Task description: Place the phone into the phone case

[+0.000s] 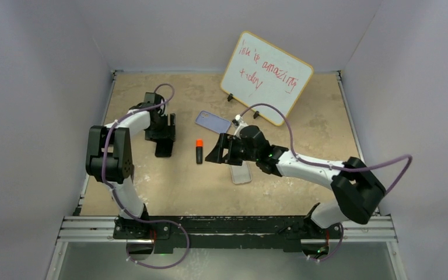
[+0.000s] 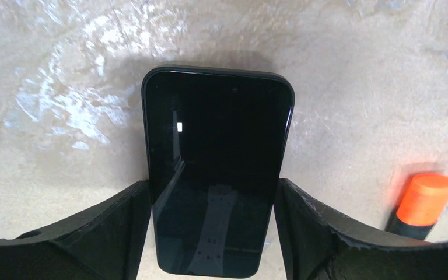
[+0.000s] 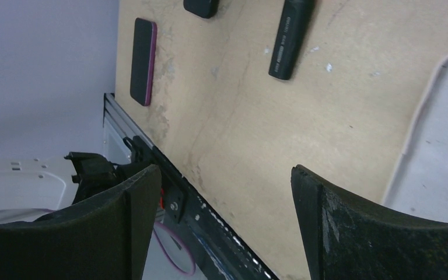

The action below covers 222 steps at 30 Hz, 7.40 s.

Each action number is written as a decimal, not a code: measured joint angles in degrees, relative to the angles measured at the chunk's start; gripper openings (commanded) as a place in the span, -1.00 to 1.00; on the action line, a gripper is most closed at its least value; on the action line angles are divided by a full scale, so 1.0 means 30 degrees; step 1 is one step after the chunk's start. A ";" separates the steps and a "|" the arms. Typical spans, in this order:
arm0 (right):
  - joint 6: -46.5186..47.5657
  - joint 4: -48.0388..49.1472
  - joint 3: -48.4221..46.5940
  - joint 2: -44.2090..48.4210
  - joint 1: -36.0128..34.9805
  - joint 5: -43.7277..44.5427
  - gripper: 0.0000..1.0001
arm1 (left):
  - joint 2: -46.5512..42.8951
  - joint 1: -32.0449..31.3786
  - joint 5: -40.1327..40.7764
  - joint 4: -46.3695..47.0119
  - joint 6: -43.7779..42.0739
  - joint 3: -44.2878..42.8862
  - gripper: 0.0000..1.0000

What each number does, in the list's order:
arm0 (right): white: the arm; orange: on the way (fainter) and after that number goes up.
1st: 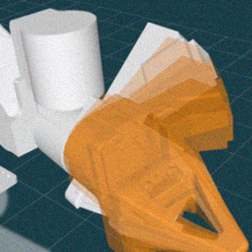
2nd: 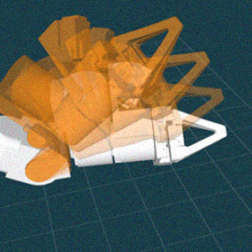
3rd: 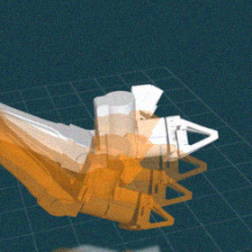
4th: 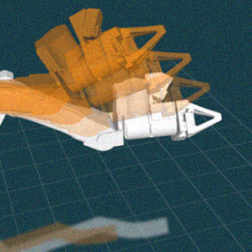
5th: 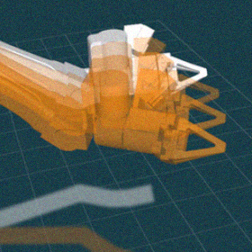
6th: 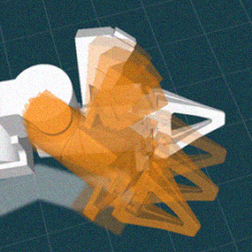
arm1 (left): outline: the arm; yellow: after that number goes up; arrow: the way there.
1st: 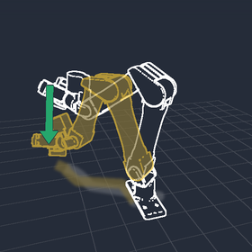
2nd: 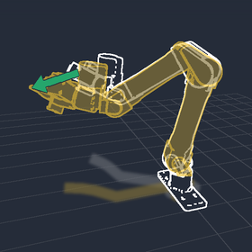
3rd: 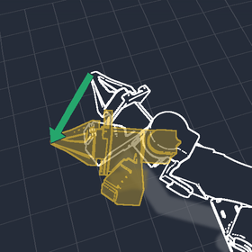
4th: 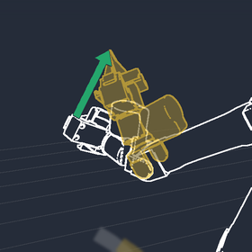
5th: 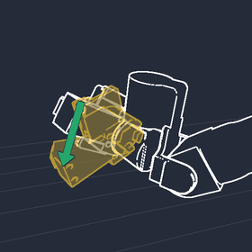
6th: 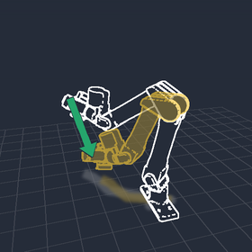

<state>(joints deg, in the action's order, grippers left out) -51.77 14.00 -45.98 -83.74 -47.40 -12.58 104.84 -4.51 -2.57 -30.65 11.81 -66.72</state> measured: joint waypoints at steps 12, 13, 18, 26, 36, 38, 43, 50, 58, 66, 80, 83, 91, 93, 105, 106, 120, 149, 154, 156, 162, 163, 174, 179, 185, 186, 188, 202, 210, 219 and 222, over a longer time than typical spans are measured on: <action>-0.1260 0.1545 -0.4014 -0.5923 -0.2616 0.1151 0.10 | -0.2754 0.0007 -0.4051 0.1049 0.1836 0.3344 0.02; -0.1435 0.1778 -0.4116 -0.6149 -0.2725 0.1421 0.07 | -0.2987 0.0007 -0.4481 0.1224 0.2069 0.3650 0.02; -0.2178 0.2346 -0.4408 -0.7111 -0.2696 0.2382 -0.01 | -0.3534 0.0007 -0.6149 0.1872 0.2943 0.4568 -0.01; -0.2681 0.2426 -0.6069 -0.9267 -0.2681 0.2659 -0.08 | -0.3920 0.0000 -0.7941 0.2914 0.3723 0.5508 -0.02; -0.3264 0.2616 -0.6397 -1.0251 -0.2681 0.2812 -0.84 | -0.4707 0.0000 -0.8517 0.3118 0.3956 0.6462 0.01; -0.3169 0.2550 -0.6557 -1.0251 -0.2681 0.2841 -0.96 | -0.4918 0.0007 -0.8524 0.3330 0.4160 0.6688 0.03; -0.3104 0.2441 -0.6557 -1.0244 -0.2681 0.2681 -1.00 | -0.5435 0.0087 -0.8437 0.3228 0.4262 0.6958 0.37; -0.2273 0.2404 -0.6411 -0.9282 -0.2667 0.2317 -1.00 | -0.7016 0.0087 -0.8582 0.2608 0.4240 0.6958 0.76; -0.1501 0.2171 -0.5457 -0.6994 -0.2062 0.0969 -1.00 | -1.0659 0.0080 -0.9602 0.0969 0.4255 0.6200 0.94; -0.0699 0.0583 -0.3767 -0.3993 -0.1151 0.0838 -1.00 | -1.3209 0.0080 -1.0491 0.0233 0.4605 0.5559 0.87; 0.2339 -0.5850 -0.0845 0.4000 0.1450 0.1872 -1.00 | -1.3857 -0.1719 -1.2502 0.3687 0.6346 0.8408 0.49; 0.2783 -0.7002 -0.0372 0.4481 0.1588 0.1953 -1.00 | -1.3180 -0.4233 -1.1803 0.4991 0.7264 0.8794 0.39; 0.4116 -0.8794 0.0787 0.4962 0.2761 0.1989 -1.00 | -1.0856 -0.7286 -1.0207 0.8699 0.9209 0.9442 0.19; 0.4364 -0.8714 0.1107 0.4962 0.3075 0.1894 -1.00 | -1.0236 -0.7439 -1.0003 0.9347 0.9428 0.9464 0.16; 0.5071 -0.6812 0.2091 0.3111 0.4415 -0.0168 -1.00 | -0.7839 -0.8109 -0.9377 1.2080 1.0375 0.9806 0.08; 0.5085 -0.6710 0.2157 0.3038 0.4415 -0.0255 -1.00 | -0.7708 -0.8160 -0.9347 1.2174 1.0375 0.9806 0.08; 0.5136 -0.5348 0.2586 0.1654 0.5100 -0.2681 -1.00 | -0.4896 -0.9340 -0.8765 1.3515 1.0724 0.9814 -0.08; 0.5646 -0.7482 0.2215 0.1260 0.5180 -0.0364 -0.39 | -0.2929 -1.0244 -0.8029 1.3551 1.0688 0.8007 -0.16; 0.5654 -0.8444 0.1902 0.2412 0.5180 0.1253 -0.40 | -0.3104 -1.0258 -0.7133 1.2801 1.0338 0.7468 -0.14; 0.5610 -0.8349 0.1902 0.3089 0.5180 0.1945 -0.41 | -0.3198 -1.0258 -0.6790 1.2531 1.0149 0.7206 -0.14; 0.5617 -0.7752 0.1122 0.2929 0.5187 0.2951 -0.41 | -0.3351 -1.0251 -0.5304 1.2378 0.9996 0.6768 -0.19; 0.5617 -0.7599 0.0860 0.2630 0.5187 0.2958 -0.41 | -0.3351 -1.0258 -0.5166 1.2400 0.9996 0.6761 -0.19; 0.5705 -0.5683 0.0233 0.0554 0.5195 0.3300 -0.40 | -0.2616 -1.0258 -0.4466 1.3333 0.9996 0.6346 -0.21; 0.5778 -0.5122 0.0299 -0.0299 0.5195 0.3271 -0.40 | -0.1610 -1.0258 -0.4473 1.4032 0.9836 0.6302 -0.33; 0.5931 -0.4517 0.1100 -0.1137 0.5195 0.3002 -0.43 | -0.0860 -1.0258 -0.3891 1.3551 0.9311 0.5807 -0.37; 0.5916 -0.4430 0.1202 -0.1115 0.5195 0.2943 -0.44 | -0.0831 -1.0258 -0.3876 1.3508 0.9202 0.5770 -0.39; 0.5901 -0.3942 0.1464 -0.1020 0.5195 0.2798 -0.46 | -0.0823 -1.0258 -0.3905 1.3486 0.9143 0.5770 -0.41; 0.5566 -0.1676 0.3118 -0.0452 0.5085 0.1348 -0.66 | -0.1151 -1.0258 -0.4707 1.2757 0.8867 0.6018 -0.37; 0.5610 -0.0954 0.3752 -0.0080 0.4809 0.1326 -0.86 | -0.2382 -1.0273 -0.6739 1.3019 0.9639 0.7861 -0.30; 0.5085 0.0087 0.4342 -0.0015 0.4794 0.1348 -0.60 | -0.2186 -1.0273 -0.8051 1.4761 1.0382 0.8706 -0.34; 0.4903 0.0029 0.4466 0.0291 0.4714 0.1399 -0.37 | -0.2120 -1.0280 -0.8174 1.4899 1.0397 0.8706 -0.35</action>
<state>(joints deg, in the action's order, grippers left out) -37.06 14.09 -32.58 -82.87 -33.26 -8.38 98.48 -35.35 -27.09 14.04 43.00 -40.60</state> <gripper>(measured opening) 0.220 0.331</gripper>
